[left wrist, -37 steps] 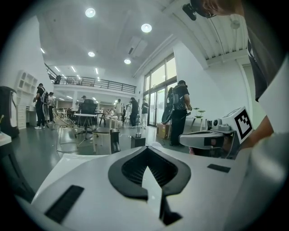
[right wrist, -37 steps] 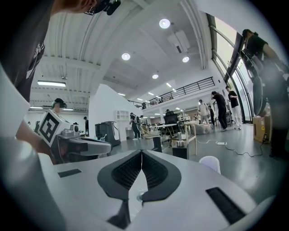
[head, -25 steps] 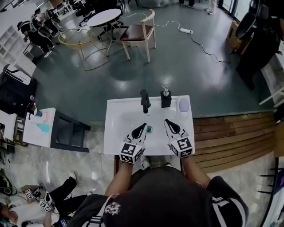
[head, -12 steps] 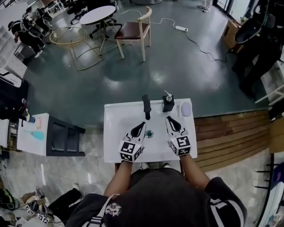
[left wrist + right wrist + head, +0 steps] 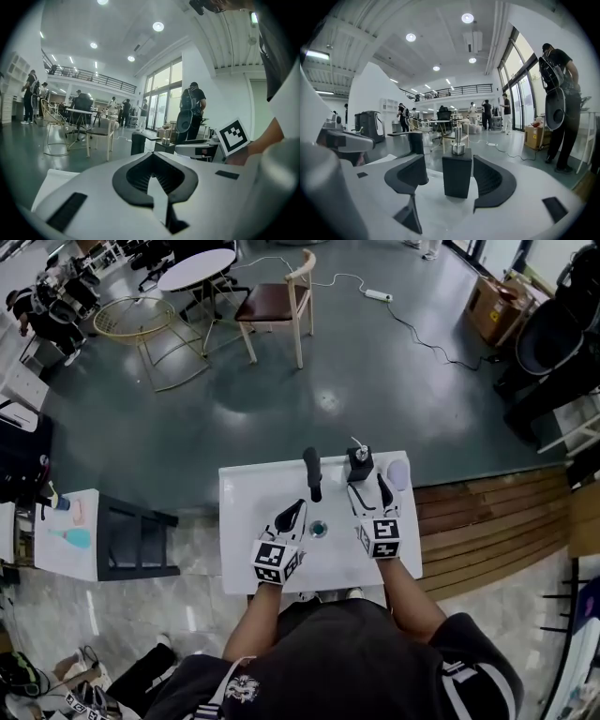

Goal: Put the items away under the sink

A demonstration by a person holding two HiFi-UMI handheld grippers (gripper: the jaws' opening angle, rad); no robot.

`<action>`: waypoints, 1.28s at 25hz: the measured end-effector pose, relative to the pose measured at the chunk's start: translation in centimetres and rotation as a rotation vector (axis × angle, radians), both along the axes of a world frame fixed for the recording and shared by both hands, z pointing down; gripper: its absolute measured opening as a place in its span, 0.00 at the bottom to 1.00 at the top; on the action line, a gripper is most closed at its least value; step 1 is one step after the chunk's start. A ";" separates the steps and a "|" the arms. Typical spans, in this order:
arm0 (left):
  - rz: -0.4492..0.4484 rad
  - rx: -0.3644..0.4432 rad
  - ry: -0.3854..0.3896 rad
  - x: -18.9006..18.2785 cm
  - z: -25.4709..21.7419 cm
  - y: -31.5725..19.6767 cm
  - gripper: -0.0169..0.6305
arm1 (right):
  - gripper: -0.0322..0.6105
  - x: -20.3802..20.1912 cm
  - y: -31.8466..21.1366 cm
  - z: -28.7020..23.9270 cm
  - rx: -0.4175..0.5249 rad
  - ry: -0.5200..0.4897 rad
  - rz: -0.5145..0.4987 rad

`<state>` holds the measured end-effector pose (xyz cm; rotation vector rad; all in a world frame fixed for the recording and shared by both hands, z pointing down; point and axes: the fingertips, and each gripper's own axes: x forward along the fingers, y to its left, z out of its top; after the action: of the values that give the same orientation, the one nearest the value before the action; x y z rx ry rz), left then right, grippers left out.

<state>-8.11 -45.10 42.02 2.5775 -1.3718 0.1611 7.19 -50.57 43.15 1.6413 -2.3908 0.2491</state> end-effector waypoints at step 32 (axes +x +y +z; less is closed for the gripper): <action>0.003 -0.036 -0.038 -3.9 1.7 -0.6 0.03 | 0.56 -0.4 -8.1 6.0 -0.077 0.061 0.155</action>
<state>-12.06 -45.74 43.72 2.5604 -1.3651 0.2346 6.77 -58.70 49.14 1.7746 -2.1847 0.3097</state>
